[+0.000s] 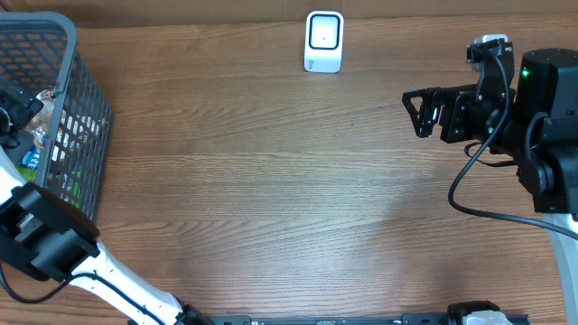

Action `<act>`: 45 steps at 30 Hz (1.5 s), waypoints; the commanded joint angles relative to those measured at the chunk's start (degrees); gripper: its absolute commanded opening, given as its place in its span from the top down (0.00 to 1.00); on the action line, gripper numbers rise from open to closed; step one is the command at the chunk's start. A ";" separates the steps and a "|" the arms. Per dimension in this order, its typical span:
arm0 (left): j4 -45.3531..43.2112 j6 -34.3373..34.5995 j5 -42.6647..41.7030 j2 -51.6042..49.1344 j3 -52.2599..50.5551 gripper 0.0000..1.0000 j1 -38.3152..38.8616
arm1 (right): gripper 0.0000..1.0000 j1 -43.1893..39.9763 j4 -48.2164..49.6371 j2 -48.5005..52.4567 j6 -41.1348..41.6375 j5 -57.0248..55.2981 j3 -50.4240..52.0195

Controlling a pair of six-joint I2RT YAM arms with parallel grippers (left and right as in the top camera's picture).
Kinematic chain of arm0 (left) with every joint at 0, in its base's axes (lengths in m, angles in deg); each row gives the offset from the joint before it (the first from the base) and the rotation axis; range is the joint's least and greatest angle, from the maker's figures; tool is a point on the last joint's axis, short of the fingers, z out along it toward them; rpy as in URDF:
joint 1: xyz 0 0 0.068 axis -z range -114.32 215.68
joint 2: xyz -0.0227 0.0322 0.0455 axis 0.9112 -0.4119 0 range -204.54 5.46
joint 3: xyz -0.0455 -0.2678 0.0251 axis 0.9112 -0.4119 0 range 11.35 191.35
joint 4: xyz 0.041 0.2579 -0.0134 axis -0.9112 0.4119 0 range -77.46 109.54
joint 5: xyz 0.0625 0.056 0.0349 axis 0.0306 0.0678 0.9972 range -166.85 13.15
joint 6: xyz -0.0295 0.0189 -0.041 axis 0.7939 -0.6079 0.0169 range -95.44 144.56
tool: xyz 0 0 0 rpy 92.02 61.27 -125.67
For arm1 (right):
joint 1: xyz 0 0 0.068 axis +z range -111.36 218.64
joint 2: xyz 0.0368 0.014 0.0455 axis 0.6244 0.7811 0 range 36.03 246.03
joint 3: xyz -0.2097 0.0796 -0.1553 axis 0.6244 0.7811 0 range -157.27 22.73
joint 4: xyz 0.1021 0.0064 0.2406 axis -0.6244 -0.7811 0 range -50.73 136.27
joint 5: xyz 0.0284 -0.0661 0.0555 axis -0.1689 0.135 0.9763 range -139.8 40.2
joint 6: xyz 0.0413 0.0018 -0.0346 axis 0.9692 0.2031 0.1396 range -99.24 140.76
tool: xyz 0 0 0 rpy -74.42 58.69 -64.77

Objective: Scan the item barcode
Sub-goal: 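Reach the left gripper into the grey basket toward the snack bags, then lift the dried mushroom bag out and drop it on the table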

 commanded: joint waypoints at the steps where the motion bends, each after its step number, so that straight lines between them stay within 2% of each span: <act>1: -1.95 0.66 1.05 -3.19 0.81 0.00 1.11 | 0.00 0.28 -0.15 -0.04 0.42 0.31 -1.70; 14: -9.90 0.70 5.95 -12.98 0.76 0.00 5.73 | 0.00 0.28 -3.50 2.60 0.42 -0.33 -1.68; 17: -10.34 1.57 5.92 -14.21 0.76 0.21 5.97 | 0.00 0.28 -3.52 3.37 0.42 -0.31 -1.68; 18: -10.43 1.77 5.92 -14.21 0.76 0.33 5.97 | 0.00 0.28 -3.48 3.56 0.42 -0.31 -1.68; 19: -10.58 1.81 5.92 -14.16 0.79 0.58 5.97 | 0.00 0.28 -3.43 3.74 0.42 -0.31 -1.68; 21: -10.95 2.47 5.92 -13.86 1.27 0.75 5.97 | 0.00 0.28 -3.13 4.09 0.44 -0.31 -1.68; 24: -10.58 2.58 5.57 -13.46 2.91 0.96 5.97 | 0.00 0.28 -2.75 4.35 0.48 -0.31 -1.68; 33: -3.21 2.62 5.20 -7.87 11.37 0.96 5.97 | 0.00 0.28 -2.43 4.39 0.87 -0.07 -1.68; 38: 4.87 2.49 5.07 -1.01 16.35 0.96 5.99 | 0.00 0.28 -1.66 4.39 0.85 -0.07 -1.70; 45: 11.21 1.03 4.98 11.32 16.70 0.96 5.99 | 0.00 0.28 -0.24 4.39 0.81 -0.09 -1.70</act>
